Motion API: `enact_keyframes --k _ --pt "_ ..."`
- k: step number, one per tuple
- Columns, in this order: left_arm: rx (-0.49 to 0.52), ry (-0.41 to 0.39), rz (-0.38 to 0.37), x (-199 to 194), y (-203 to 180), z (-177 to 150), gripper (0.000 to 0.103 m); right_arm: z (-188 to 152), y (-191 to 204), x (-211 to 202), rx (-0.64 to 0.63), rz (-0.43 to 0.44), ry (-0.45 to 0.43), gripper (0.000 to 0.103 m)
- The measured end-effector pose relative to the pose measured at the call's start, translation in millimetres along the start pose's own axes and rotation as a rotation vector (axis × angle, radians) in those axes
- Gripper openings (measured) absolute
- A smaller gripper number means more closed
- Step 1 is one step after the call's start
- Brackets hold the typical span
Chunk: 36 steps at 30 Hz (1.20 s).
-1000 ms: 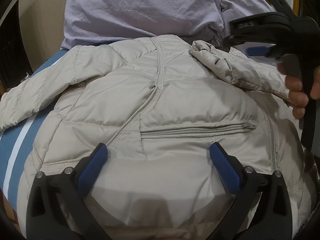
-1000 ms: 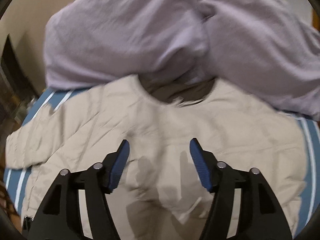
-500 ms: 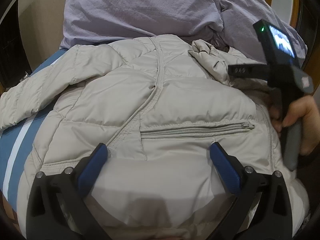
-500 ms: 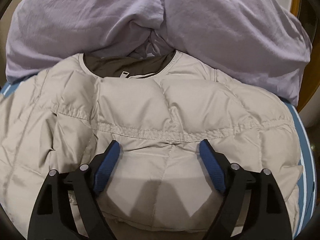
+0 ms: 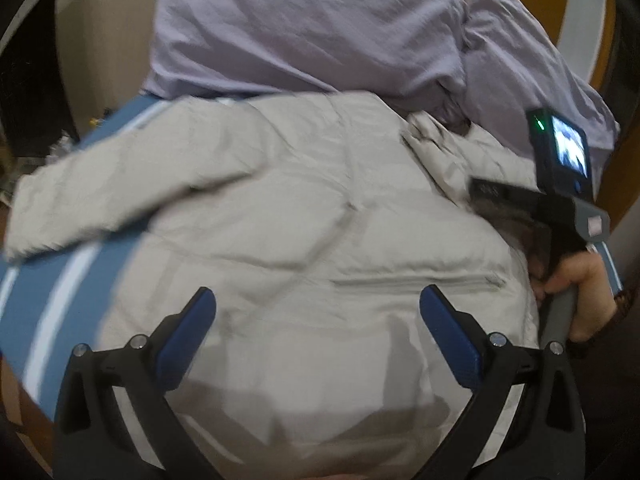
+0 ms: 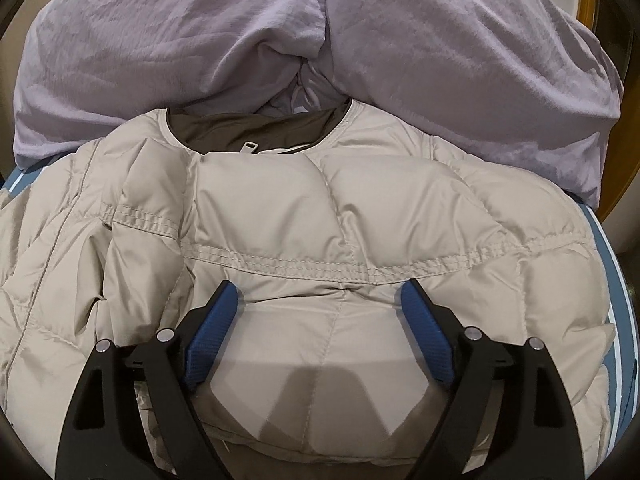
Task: Fold large clothes
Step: 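Grasp the other sleeve cuff with the left tool and lift it, then fold the held sleeve across the jacket body and open the left tool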
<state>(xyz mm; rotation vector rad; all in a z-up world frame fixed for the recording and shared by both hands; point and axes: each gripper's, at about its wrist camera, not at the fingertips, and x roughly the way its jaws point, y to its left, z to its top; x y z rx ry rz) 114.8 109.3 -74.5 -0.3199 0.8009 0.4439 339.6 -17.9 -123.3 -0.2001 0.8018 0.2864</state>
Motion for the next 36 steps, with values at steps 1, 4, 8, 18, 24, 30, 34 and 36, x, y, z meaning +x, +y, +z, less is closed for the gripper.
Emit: enact_keyframes --k 1,4,8,18,24,30,34,36 --pt "-0.007 -0.008 0.014 -3 5 3 0.101 0 -1 0 0.002 0.003 0.0 0.086" --pt "-0.04 -0.021 0.073 -8 27 15 0.101 0 -3 1 0.01 0.014 0.002 0.087" --pt "-0.115 -0.029 0.169 -8 70 28 0.101 -1 -5 3 0.021 0.036 0.003 0.088" --pt "-0.329 0.006 0.363 2 207 43 0.101 0 -6 5 0.036 0.07 0.008 0.092" --pt "-0.416 0.034 0.433 9 279 47 0.101 0 -6 6 0.039 0.069 0.009 0.093" --pt "-0.516 0.077 0.429 15 332 42 0.092 1 -6 6 0.039 0.068 0.009 0.093" --pt "-0.54 0.092 0.365 22 338 38 0.084 0 -6 5 0.04 0.068 0.009 0.093" --pt "-0.523 0.088 0.372 22 335 37 0.083 0 -6 5 0.04 0.068 0.009 0.093"
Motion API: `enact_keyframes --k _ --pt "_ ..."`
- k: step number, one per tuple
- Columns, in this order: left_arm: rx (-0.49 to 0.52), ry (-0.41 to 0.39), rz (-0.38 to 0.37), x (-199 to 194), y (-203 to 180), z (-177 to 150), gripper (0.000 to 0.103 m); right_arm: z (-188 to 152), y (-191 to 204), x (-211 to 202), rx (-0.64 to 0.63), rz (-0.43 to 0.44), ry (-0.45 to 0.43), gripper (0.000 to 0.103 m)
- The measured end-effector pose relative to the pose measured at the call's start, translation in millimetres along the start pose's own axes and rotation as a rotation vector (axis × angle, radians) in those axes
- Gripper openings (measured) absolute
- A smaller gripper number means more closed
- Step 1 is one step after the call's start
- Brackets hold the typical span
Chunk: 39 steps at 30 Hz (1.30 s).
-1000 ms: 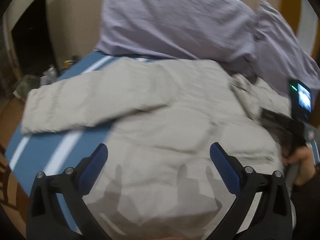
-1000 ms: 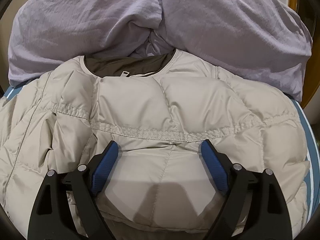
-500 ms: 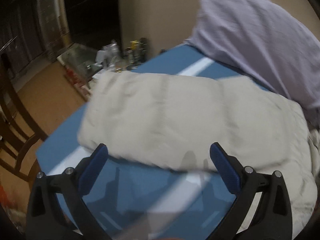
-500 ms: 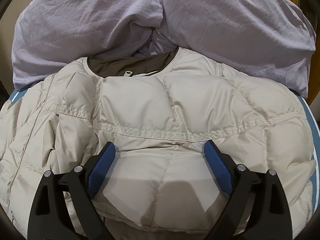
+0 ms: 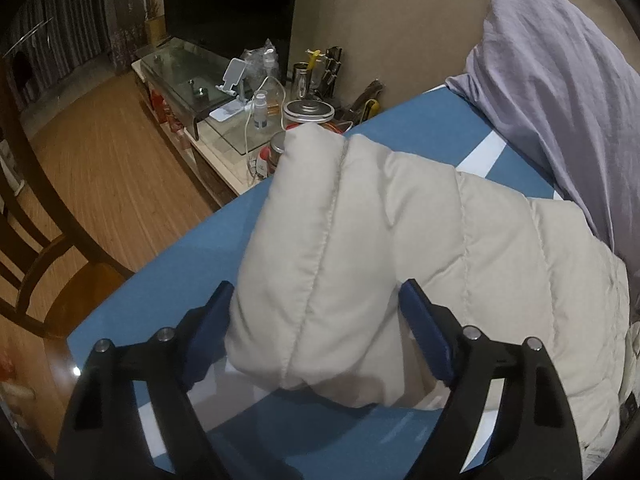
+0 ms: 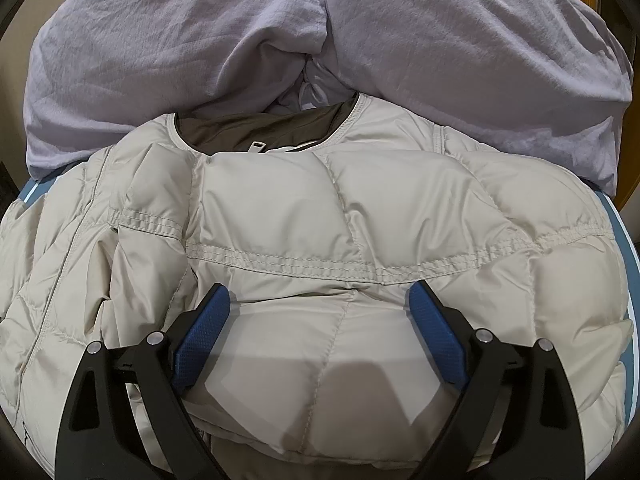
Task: Fold large clothes
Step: 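Fold the held sleeve across the jacket body and open the left tool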
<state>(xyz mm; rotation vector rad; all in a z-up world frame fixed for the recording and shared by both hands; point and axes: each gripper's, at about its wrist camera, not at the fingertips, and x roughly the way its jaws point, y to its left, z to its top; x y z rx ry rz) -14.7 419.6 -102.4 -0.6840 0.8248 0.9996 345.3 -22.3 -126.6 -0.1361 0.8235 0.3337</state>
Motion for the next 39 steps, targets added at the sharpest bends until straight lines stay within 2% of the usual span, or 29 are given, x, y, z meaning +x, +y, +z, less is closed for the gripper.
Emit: enact_keyframes --k 4,9,11,14,18,24,28,31,39 --pt "0.0 -0.016 0.012 1 -2 -1 0.081 0 0 0 0.0 0.0 0.0 0.093" --pt "0.054 -0.035 -0.015 0 -13 -4 0.057 0 -1 1 0.003 0.003 -0.002 0.093" --pt "0.052 -0.031 -0.038 -3 -15 -5 0.038 -1 0 1 0.008 0.008 -0.005 0.093" --pt "0.049 -0.027 -0.053 -9 -20 -5 0.024 -2 0 -2 0.002 0.016 -0.003 0.093" --pt "0.076 -0.061 -0.059 -28 -36 -2 0.02 -5 -2 -15 -0.011 0.041 0.017 0.093" --pt "0.123 -0.144 -0.143 -80 -80 7 0.02 -8 -16 -43 0.001 0.084 0.026 0.093" --pt "0.178 -0.186 -0.218 -113 -124 7 0.02 -12 -31 -63 0.002 0.083 0.01 0.093" --pt "0.222 -0.188 -0.285 -134 -161 3 0.02 -16 -43 -75 0.002 0.08 0.003 0.093" --pt "0.368 -0.199 -0.396 -168 -263 -36 0.02 -30 -79 -94 0.006 0.073 -0.016 0.093"
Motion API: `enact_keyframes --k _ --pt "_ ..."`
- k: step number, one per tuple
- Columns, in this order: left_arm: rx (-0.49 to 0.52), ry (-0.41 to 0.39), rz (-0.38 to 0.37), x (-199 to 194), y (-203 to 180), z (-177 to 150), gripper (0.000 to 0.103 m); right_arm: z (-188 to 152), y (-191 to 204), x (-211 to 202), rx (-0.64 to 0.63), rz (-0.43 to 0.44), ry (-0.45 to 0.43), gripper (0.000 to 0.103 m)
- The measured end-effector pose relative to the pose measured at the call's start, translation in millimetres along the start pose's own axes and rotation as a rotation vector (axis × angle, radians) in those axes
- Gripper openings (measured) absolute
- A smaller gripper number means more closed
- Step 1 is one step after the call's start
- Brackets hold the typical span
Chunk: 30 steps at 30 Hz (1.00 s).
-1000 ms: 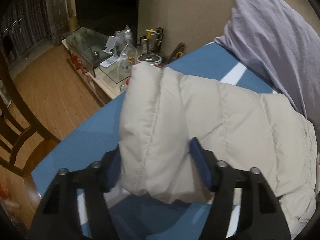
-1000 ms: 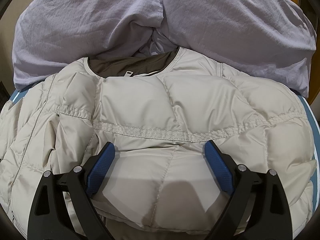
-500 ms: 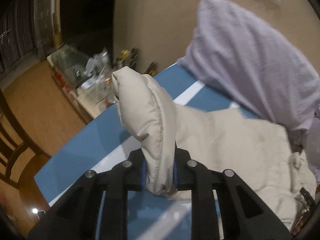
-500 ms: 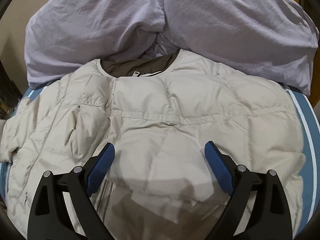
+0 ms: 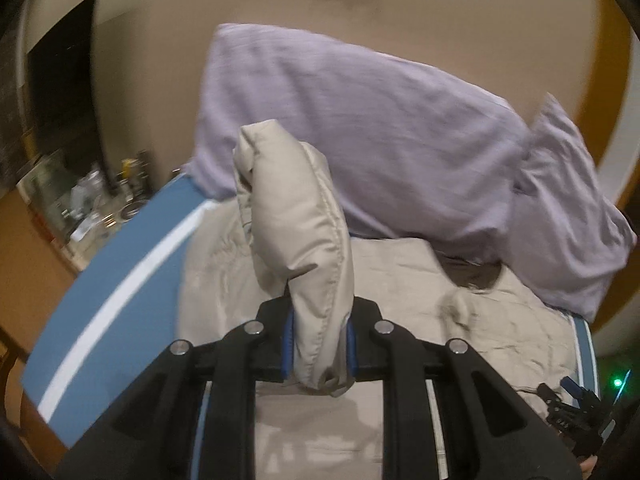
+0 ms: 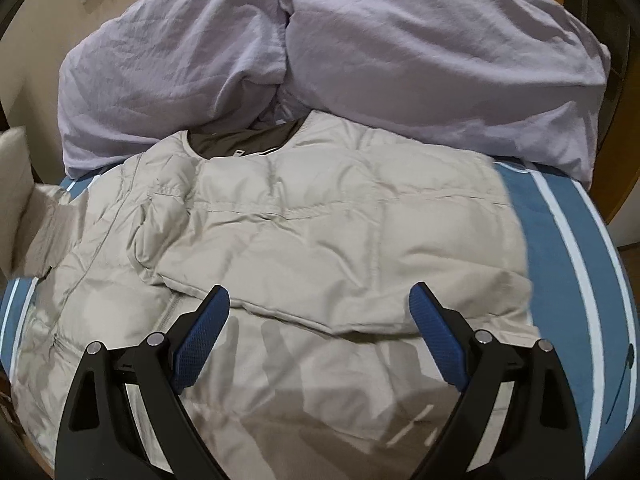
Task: Fold large clothes
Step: 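Fold the held sleeve across the jacket body and open the left tool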
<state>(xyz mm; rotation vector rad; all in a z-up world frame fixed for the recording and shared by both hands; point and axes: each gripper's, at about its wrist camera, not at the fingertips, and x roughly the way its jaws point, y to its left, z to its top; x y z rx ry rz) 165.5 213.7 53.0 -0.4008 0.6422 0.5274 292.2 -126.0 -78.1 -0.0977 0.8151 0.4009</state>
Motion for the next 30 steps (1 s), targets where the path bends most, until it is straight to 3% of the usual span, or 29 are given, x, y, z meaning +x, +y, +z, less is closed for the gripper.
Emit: enact_keyframes --k 13,25,30 --pt "0.148 0.073 -0.203 21 -129 -27 0.02 -17 -40 -11 0.024 -0.023 -0.026 0.093" --pt "0.256 0.214 -0.202 65 -177 -76 0.02 -22 -46 -5 0.047 -0.008 -0.024 0.093" --pt "0.294 0.246 -0.202 70 -181 -84 0.028 -24 -47 -4 0.047 -0.006 -0.024 0.093"
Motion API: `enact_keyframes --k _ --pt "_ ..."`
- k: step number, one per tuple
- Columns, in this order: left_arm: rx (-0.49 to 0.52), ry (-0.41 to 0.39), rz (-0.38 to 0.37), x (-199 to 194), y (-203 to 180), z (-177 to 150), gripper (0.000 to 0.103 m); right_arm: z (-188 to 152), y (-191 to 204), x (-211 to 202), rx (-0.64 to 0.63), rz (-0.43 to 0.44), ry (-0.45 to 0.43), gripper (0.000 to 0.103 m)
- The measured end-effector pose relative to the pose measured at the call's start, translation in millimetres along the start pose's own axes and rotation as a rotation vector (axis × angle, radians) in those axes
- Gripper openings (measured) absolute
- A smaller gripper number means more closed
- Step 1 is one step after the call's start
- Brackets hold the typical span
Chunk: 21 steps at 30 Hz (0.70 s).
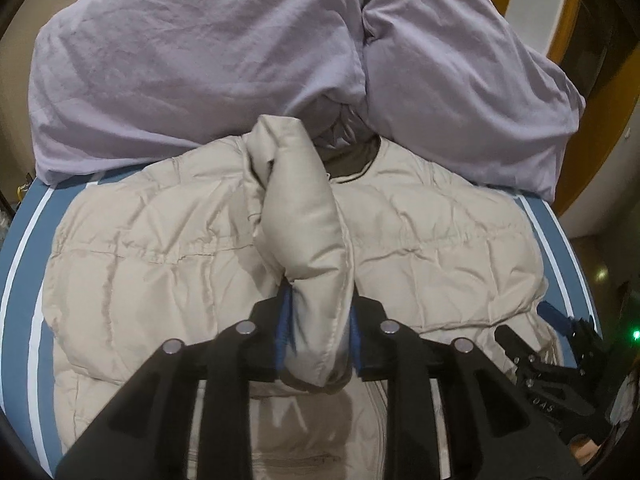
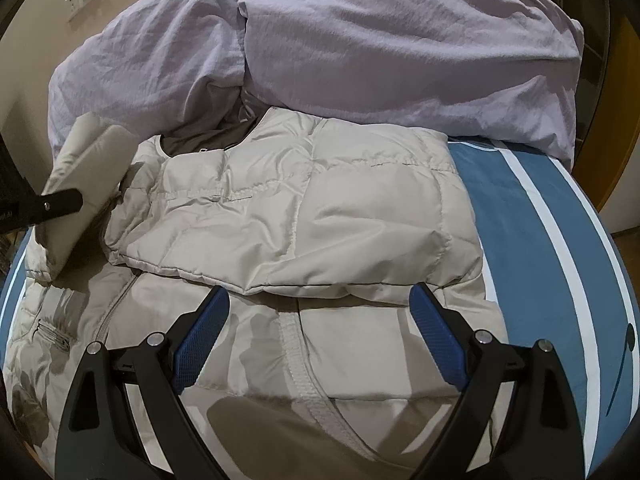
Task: Fold large clothes
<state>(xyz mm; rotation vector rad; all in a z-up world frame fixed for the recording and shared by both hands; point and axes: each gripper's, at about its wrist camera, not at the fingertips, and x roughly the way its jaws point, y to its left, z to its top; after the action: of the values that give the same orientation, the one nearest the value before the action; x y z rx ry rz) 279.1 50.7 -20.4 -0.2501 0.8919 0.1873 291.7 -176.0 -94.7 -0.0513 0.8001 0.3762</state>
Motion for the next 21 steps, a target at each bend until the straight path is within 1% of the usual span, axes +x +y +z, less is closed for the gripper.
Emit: enact_keyframes --k 2,4,9,11,17,19,21 --pt "0.006 -0.01 -0.001 -3 0 1 0.035 0 -1 0 0.003 0.001 -0.001 0.093" --pt "0.01 -0.03 -0.004 -7 2 3 0.038 0 -2 0 0.009 0.003 -0.003 0.093" --pt "0.013 -0.074 0.019 -13 7 8 0.041 -1 -6 3 0.015 0.002 0.003 0.093" --pt "0.0 -0.076 0.025 -10 11 10 0.041 -2 -7 4 0.016 0.002 0.005 0.093" --pt "-0.016 -0.04 0.053 16 17 7 0.041 -3 -8 7 0.015 0.004 0.01 0.093" --pt "-0.009 -0.023 0.058 26 14 5 0.041 -4 -7 9 0.012 0.003 0.011 0.093" --pt "0.014 -0.008 0.081 39 8 1 0.041 -5 -8 11 0.008 0.002 0.014 0.093"
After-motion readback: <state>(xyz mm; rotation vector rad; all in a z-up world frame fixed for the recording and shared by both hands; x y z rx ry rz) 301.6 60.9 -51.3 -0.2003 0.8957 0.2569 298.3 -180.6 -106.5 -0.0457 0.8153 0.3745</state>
